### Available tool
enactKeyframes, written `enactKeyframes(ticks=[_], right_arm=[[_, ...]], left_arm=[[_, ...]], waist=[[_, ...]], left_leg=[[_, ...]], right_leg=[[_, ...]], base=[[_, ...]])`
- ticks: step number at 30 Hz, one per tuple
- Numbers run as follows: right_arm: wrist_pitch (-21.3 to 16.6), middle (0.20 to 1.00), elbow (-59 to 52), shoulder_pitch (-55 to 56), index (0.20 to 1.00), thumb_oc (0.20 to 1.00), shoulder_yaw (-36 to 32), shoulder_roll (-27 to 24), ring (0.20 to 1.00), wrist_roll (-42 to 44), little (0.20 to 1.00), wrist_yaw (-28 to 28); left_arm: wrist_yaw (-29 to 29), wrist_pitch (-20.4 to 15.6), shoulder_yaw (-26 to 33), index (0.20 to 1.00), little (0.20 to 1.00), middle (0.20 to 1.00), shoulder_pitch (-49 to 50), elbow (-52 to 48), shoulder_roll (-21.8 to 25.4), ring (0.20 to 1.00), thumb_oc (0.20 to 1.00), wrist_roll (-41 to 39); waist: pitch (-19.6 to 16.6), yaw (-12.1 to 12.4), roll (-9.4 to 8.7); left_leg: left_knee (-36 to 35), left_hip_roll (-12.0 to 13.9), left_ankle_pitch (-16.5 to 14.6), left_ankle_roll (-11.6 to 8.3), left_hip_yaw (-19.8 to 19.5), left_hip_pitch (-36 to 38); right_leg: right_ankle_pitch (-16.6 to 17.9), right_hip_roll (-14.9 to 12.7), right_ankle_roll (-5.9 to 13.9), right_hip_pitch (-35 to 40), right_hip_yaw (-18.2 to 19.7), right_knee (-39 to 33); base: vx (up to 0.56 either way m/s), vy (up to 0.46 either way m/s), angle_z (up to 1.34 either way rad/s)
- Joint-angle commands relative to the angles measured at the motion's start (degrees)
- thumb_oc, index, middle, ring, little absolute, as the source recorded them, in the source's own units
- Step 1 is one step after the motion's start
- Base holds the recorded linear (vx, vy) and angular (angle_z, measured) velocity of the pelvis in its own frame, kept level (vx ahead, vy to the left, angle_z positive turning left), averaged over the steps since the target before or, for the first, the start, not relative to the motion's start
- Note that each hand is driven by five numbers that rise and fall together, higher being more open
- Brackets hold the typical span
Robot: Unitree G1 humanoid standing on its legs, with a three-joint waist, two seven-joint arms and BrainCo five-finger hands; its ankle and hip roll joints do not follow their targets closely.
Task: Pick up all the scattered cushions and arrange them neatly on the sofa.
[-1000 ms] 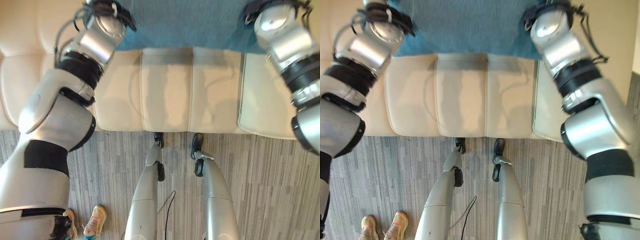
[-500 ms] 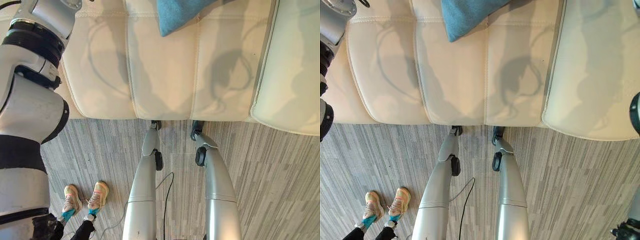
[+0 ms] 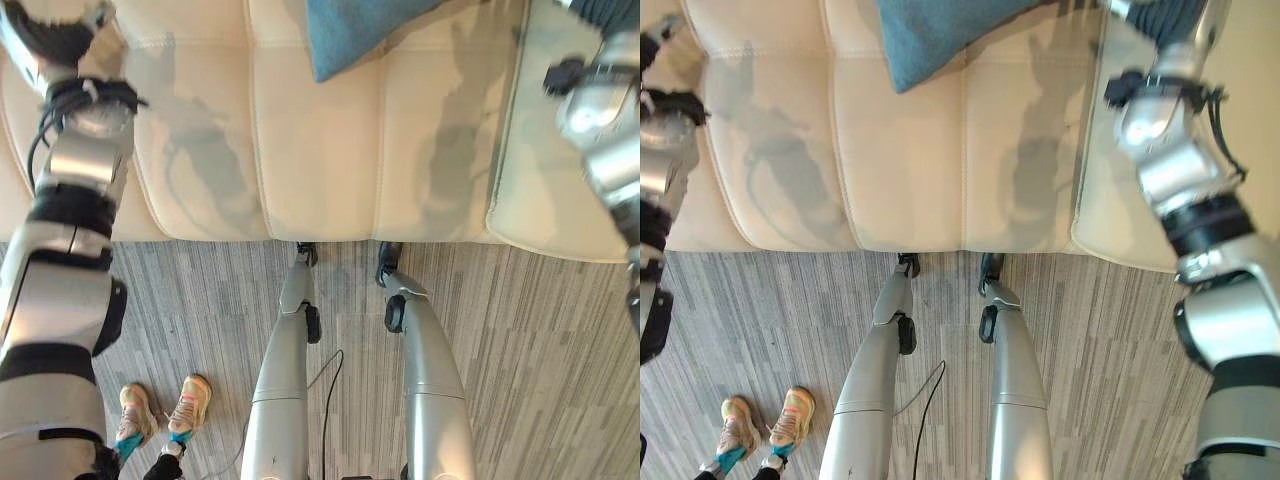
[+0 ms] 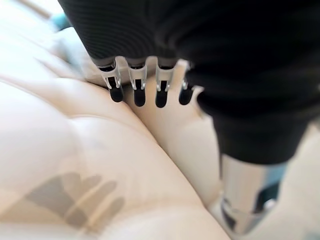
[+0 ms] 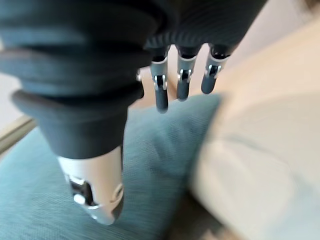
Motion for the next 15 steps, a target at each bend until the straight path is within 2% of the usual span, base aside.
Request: enactKeyframes(ticks=[1, 3, 4, 5, 6, 8, 10, 13, 15], right_arm=[[-1.1, 1.000, -2.0, 4.9, 1.000, 1.000, -7.9, -0.9, 1.000, -2.5, 1.000, 1.9], [-2.3, 1.000, -5.2, 17.1, 1.000, 1.000, -15.3, 3.2, 1.000, -1.7, 1.000, 5.0], [-2.6, 1.000, -7.1, 27.1, 1.000, 1.000, -19.2, 7.9, 1.000, -1.6, 1.000, 8.5], [-2.7, 1.000, -7.5, 31.4, 1.000, 1.000, -21.0, 10.2, 1.000, -1.1, 1.000, 10.3], [-3.6, 1.000, -6.3, 34.2, 1.000, 1.000, -21.1, 13.0, 1.000, 0.2, 1.000, 12.0], [-3.3, 1.000, -4.6, 41.3, 1.000, 1.000, -22.6, 16.1, 1.000, 0.6, 1.000, 15.5], [-4.2, 1.000, 1.5, 44.8, 1.000, 1.000, -22.2, 20.1, 1.000, 4.5, 1.000, 19.0], [-3.9, 1.000, 12.2, 48.9, 1.000, 1.000, -22.6, 23.8, 1.000, 9.6, 1.000, 24.0], [-3.2, 1.000, 17.5, 50.6, 1.000, 1.000, -22.8, 25.0, 1.000, 11.0, 1.000, 25.5]], left_arm=[[-2.0, -6.1, 6.1, 1.000, 1.000, 1.000, 5.4, -2.0, 0.2, 1.000, 1.000, -4.9], [-4.5, -6.7, 11.6, 1.000, 1.000, 1.000, 17.0, -7.1, -3.3, 1.000, 1.000, -4.9], [-7.2, -6.9, 15.1, 1.000, 1.000, 1.000, 26.6, -9.5, -8.3, 1.000, 1.000, -5.8], [-8.7, -6.8, 16.2, 1.000, 1.000, 1.000, 30.7, -10.4, -11.3, 1.000, 1.000, -6.7], [-10.0, -7.2, 16.2, 1.000, 1.000, 1.000, 33.8, -10.8, -14.9, 1.000, 1.000, -8.1], [-13.7, -6.2, 17.2, 1.000, 1.000, 1.000, 41.5, -12.2, -19.0, 1.000, 1.000, -8.3], [-18.0, -5.1, 16.3, 1.000, 1.000, 1.000, 45.6, -8.0, -23.2, 1.000, 1.000, -9.8], [-23.3, -3.0, 15.0, 1.000, 1.000, 1.000, 50.1, -1.9, -26.7, 1.000, 1.000, -8.8], [-25.6, -1.2, 14.2, 1.000, 1.000, 1.000, 51.9, 1.9, -27.4, 1.000, 1.000, -6.6]], waist=[[0.4, 0.3, -0.18], [0.4, 0.1, -0.34], [0.0, 0.1, -0.57], [-0.3, 0.0, -0.79], [-0.6, 0.1, -1.00], [-1.5, 0.0, -1.15], [-2.4, 0.1, -1.20], [-4.3, 0.2, -0.55], [-5.7, 0.4, 0.06]], left_leg=[[4.7, -1.7, -13.8, -3.76, 0.1, 6.0], [4.0, -1.9, -13.9, -3.95, 0.3, 9.6], [2.7, -2.0, -14.4, -3.95, 0.3, 14.0], [2.0, -2.3, -14.2, -3.80, 0.5, 16.2], [1.7, -2.3, -14.5, -3.72, 0.7, 18.5], [0.3, -2.4, -14.9, -3.21, 0.9, 23.8], [-2.0, -2.4, -15.2, -2.39, 1.4, 30.2], [-5.4, -2.9, -15.2, -1.44, 1.8, 39.0], [-7.9, -3.2, -15.1, -0.87, 2.1, 44.1]], right_leg=[[8.6, 1.8, 4.71, 10.2, -0.4, -24.0], [8.8, 1.9, 4.73, 14.0, -1.1, -25.1], [8.8, 2.1, 4.87, 18.3, -1.5, -26.4], [9.1, 2.2, 4.92, 20.6, -1.6, -27.2], [9.0, 2.1, 4.97, 22.9, -1.9, -27.6], [9.0, 2.2, 5.14, 28.2, -2.2, -28.9], [8.9, 2.3, 5.37, 33.8, -2.3, -29.8], [8.8, 2.3, 5.83, 41.9, -2.6, -31.7], [8.7, 2.3, 6.20, 46.4, -2.6, -32.9]], base=[[-0.05, 0.026, -0.04], [-0.05, 0.024, -0.09], [-0.05, 0.037, -0.16], [-0.03, 0.050, -0.18], [-0.03, 0.028, -0.12], [0.00, 0.044, -0.09], [0.04, 0.083, -0.03], [0.06, 0.100, -0.12], [0.04, 0.133, -0.12]])
